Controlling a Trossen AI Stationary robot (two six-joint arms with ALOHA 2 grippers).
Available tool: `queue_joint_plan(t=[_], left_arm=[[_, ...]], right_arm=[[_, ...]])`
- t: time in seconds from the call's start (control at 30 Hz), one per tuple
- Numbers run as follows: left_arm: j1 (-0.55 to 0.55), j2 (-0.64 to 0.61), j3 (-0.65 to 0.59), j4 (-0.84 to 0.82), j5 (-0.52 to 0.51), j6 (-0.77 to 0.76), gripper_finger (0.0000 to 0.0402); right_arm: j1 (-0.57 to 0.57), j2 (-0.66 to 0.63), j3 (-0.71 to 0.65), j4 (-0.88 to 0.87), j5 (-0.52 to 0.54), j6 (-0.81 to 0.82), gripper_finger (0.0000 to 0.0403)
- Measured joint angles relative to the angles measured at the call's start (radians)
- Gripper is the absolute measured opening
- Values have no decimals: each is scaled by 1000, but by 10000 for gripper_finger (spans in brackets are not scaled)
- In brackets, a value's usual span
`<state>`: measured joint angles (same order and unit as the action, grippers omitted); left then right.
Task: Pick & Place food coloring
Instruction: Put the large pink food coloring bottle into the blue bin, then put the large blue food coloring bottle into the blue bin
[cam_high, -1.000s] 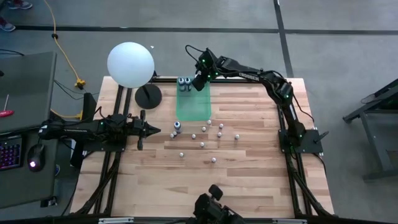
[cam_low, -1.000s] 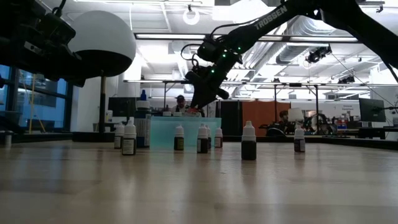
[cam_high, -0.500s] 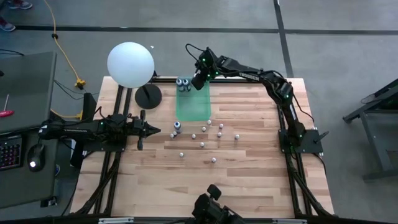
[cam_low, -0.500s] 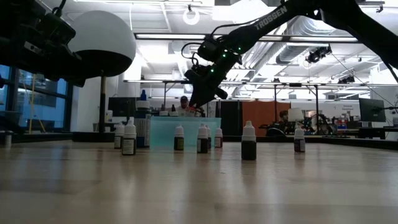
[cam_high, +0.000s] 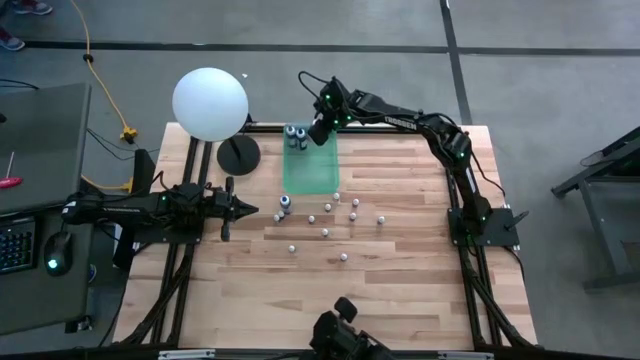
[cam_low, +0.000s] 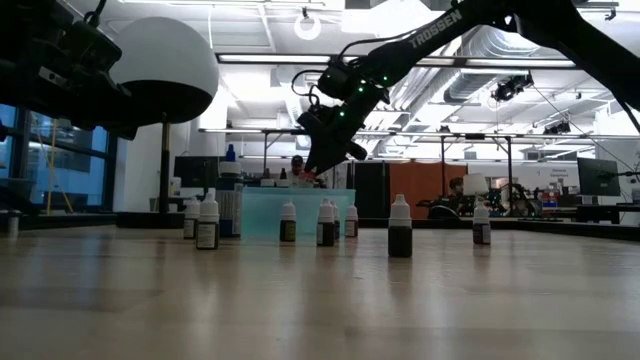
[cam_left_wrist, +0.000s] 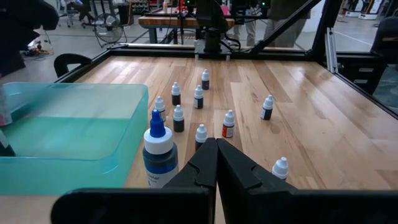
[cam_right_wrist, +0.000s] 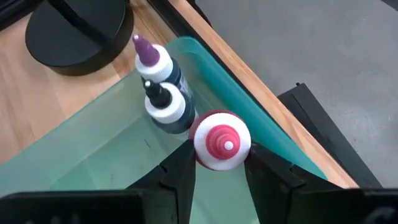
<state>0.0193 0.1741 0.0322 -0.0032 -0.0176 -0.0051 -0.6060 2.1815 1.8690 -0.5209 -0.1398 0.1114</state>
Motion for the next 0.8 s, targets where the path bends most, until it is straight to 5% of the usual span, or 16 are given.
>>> queue_joint_plan(t=[0.3,0.8], left_arm=[[0,0,0,0,0,0,0],[0,0,0,0,0,0,0]], right_arm=[[0,0,0,-10,4,-7,163],[-5,-12,0,8,19,16,165]])
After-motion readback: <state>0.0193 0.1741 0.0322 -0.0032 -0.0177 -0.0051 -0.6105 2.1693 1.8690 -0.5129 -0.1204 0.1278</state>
